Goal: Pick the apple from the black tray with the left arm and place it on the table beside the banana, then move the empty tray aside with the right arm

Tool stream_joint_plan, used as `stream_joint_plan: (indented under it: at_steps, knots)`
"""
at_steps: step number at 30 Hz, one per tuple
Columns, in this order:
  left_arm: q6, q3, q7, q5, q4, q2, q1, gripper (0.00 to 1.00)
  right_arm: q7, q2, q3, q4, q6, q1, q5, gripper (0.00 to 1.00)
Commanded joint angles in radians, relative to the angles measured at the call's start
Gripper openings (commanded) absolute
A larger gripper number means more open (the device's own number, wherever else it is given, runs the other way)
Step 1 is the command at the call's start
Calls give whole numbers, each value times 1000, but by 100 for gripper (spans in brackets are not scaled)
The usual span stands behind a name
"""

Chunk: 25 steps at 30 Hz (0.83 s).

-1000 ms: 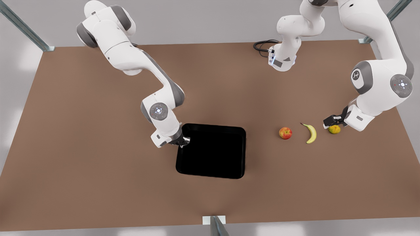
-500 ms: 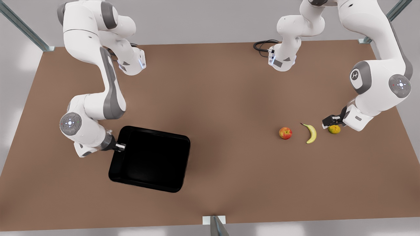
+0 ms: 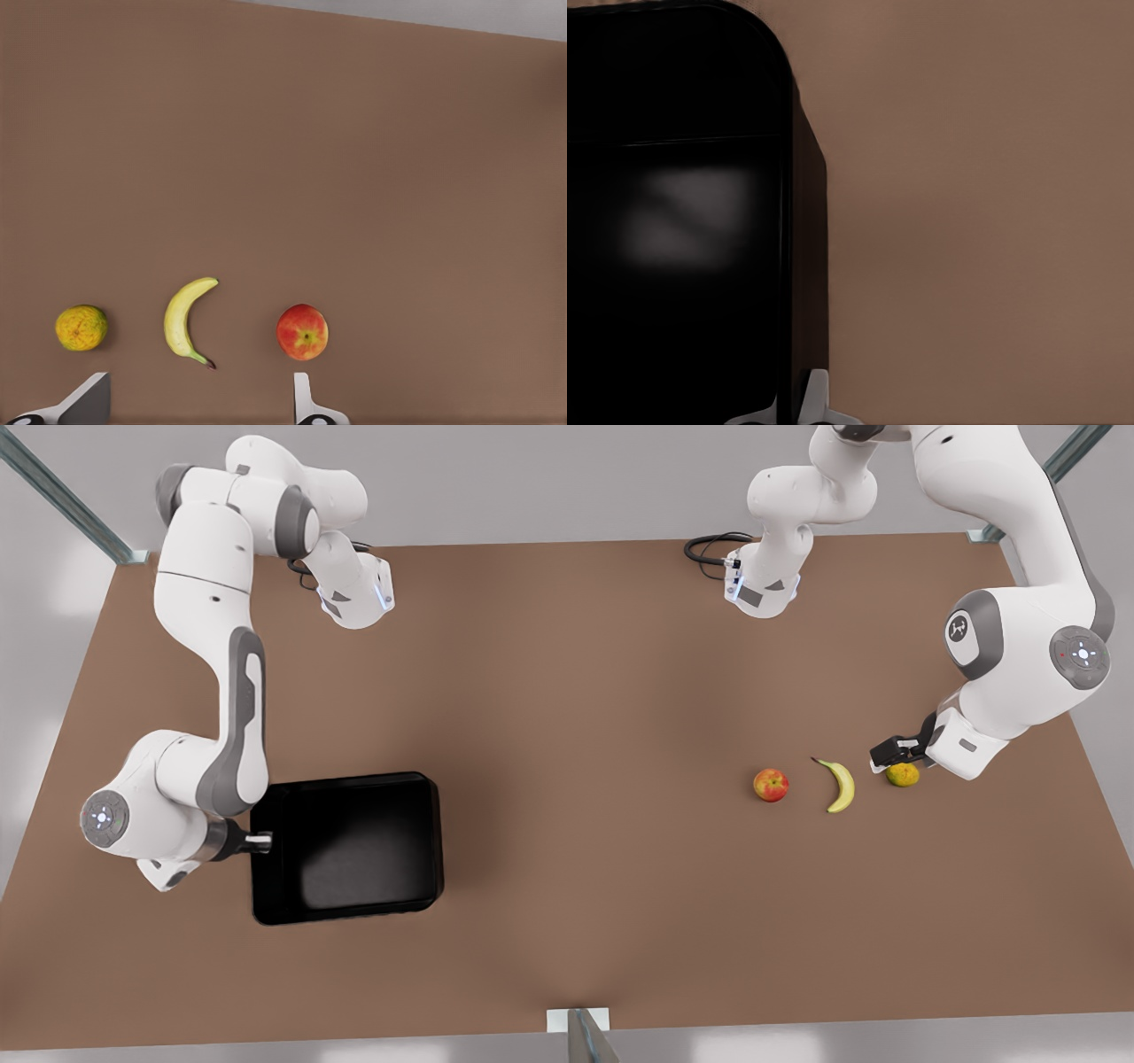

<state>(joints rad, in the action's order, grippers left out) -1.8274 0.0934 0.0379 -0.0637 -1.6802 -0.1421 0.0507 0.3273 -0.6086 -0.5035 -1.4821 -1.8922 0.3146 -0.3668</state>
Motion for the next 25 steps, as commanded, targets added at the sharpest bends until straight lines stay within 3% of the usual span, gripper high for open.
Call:
stream_joint_plan:
  at_steps: [1,5,6,7,9,12,14,17,18,25]
  knots:
    - [0,0,8,2,1,1,0,100,547,-23,-1,0,-65,-3,-12,15]
    - [0,0,8,1,1,1,0,100,546,-43,-3,2,-68,-8,-12,18]
    - [0,0,8,1,1,1,0,100,544,-43,-3,2,-67,-8,-12,25]
    - [0,0,8,1,1,1,1,100,544,-43,-3,2,-67,-8,-12,39]
    - [0,0,8,1,1,1,1,100,524,-43,-1,5,-67,-8,-14,100]
    - [0,0,8,2,1,1,1,100,498,-4,5,8,-64,-3,-15,100]
    - [0,0,8,1,1,1,1,100,365,101,74,11,-22,-2,-3,100]
    - [0,-1,8,2,1,1,1,100,159,260,371,77,48,-137,272,100]
    - [0,0,8,1,1,1,1,100,153,267,500,98,48,-261,315,100]
    - [-1,-6,10,31,53,-28,23,100,-27,175,528,158,-5,-270,385,100]
